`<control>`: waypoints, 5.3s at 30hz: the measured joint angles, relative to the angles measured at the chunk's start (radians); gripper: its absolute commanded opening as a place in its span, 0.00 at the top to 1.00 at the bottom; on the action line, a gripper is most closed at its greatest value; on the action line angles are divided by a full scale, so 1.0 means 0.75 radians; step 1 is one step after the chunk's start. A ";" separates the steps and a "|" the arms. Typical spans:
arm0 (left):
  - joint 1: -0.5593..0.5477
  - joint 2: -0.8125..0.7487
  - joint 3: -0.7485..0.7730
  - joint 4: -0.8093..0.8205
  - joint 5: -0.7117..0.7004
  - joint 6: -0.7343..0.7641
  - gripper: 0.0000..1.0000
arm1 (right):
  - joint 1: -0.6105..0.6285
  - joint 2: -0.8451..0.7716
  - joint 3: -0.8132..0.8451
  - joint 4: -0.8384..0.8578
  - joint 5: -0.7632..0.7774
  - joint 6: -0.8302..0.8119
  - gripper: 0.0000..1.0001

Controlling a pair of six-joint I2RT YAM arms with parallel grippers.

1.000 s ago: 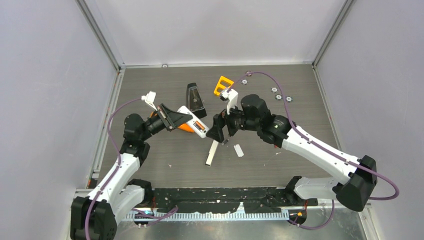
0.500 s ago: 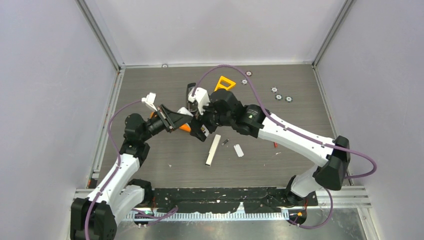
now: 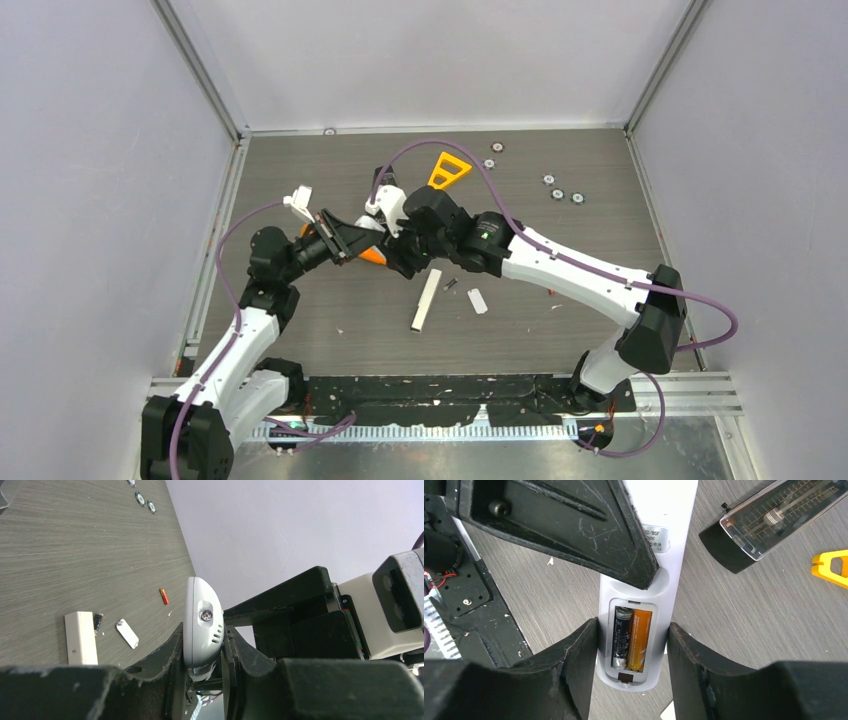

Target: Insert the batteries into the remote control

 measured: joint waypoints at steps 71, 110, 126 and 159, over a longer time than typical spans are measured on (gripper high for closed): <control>-0.455 0.323 0.262 -0.834 -0.533 1.018 0.18 | -0.609 -0.073 -0.622 0.077 0.182 -0.050 0.32; -0.450 0.110 0.271 -0.983 -0.760 0.945 0.18 | -0.369 0.155 -0.543 -0.316 0.341 2.159 0.59; -0.442 0.109 0.271 -0.971 -0.712 0.974 0.18 | -0.381 0.216 -0.518 -0.310 0.350 2.201 0.73; -0.440 -0.001 0.251 -0.952 -0.691 0.972 0.13 | -0.373 0.073 -0.516 -0.222 0.467 2.010 0.95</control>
